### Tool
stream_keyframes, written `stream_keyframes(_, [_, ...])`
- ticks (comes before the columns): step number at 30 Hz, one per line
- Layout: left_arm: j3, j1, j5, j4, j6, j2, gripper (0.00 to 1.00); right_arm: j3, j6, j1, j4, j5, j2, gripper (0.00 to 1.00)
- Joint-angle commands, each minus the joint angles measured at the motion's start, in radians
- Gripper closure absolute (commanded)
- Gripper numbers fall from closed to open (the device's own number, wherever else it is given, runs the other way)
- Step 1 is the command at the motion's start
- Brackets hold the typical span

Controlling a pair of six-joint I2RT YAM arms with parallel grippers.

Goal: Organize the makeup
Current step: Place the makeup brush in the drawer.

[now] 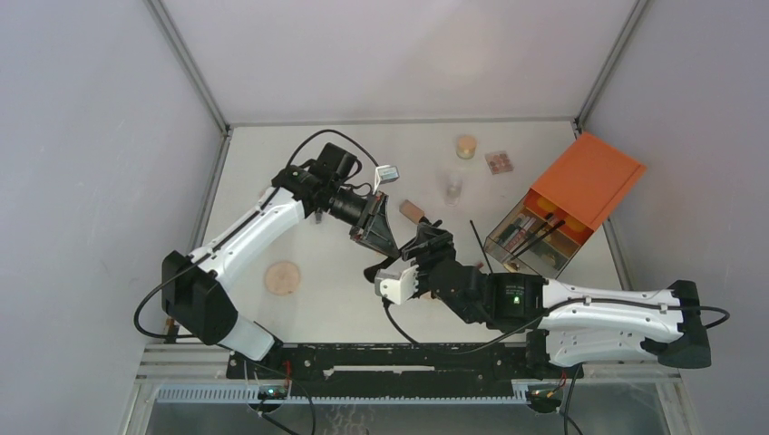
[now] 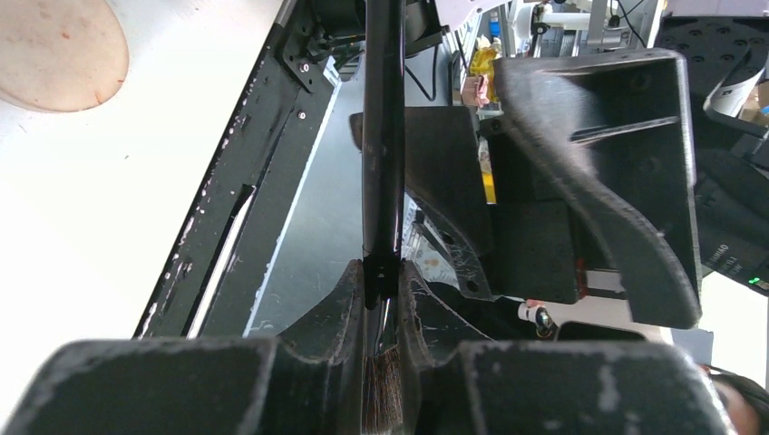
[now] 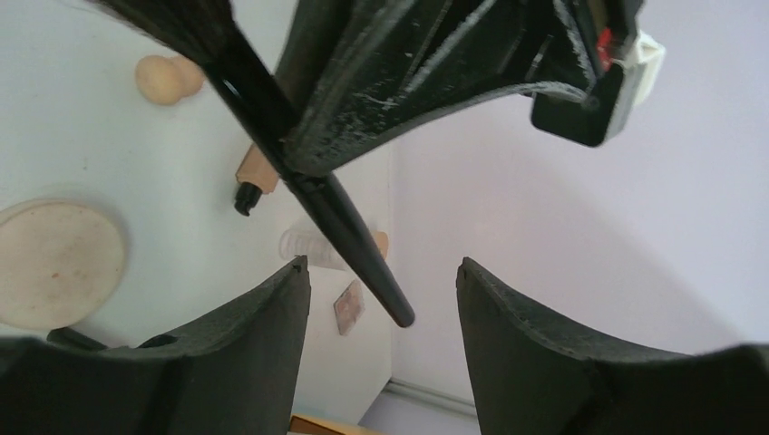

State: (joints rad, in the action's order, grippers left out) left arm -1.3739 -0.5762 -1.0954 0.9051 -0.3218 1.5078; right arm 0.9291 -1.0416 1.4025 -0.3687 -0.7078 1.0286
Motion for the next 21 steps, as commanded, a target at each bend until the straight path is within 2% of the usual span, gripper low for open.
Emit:
stream_keyframes(1, [-0.065, 0.007, -0.047, 0.033, 0.027, -0.009, 1.00, -0.018, -0.041, -0.029, 0.067, 0.096, 0.000, 0.33])
stream_keyframes(6, [-0.049, 0.007, -0.048, 0.039, 0.031, -0.022, 1.00, -0.061, -0.077, -0.067, 0.148, 0.166, 0.022, 0.36])
stream_keyframes(8, [-0.047, 0.006, -0.047, 0.051, 0.039, -0.023, 1.00, -0.060, -0.076, -0.078, 0.163, 0.186, 0.032, 0.41])
stream_keyframes(13, [-0.041, 0.005, -0.048, 0.055, 0.042, -0.024, 1.00, -0.099, -0.115, -0.087, 0.261, 0.191, 0.042, 0.71])
stream_keyframes(16, [-0.048, 0.005, -0.049, 0.054, 0.042, -0.023, 1.00, -0.105, -0.113, -0.095, 0.263, 0.184, 0.046, 1.00])
stream_keyframes(17, [-0.057, 0.005, -0.046, 0.052, 0.046, -0.024, 0.98, -0.104, -0.104, -0.098, 0.250, 0.185, 0.045, 1.00])
stream_keyframes(20, [-0.092, 0.006, 0.013, 0.032, 0.036, -0.034, 0.65, -0.099, -0.054, -0.099, 0.204, 0.199, 0.032, 1.00])
stream_keyframes(21, [-0.100, 0.006, 0.021, 0.023, 0.036, -0.040, 0.61, -0.099, -0.032, -0.097, 0.195, 0.205, 0.024, 1.00])
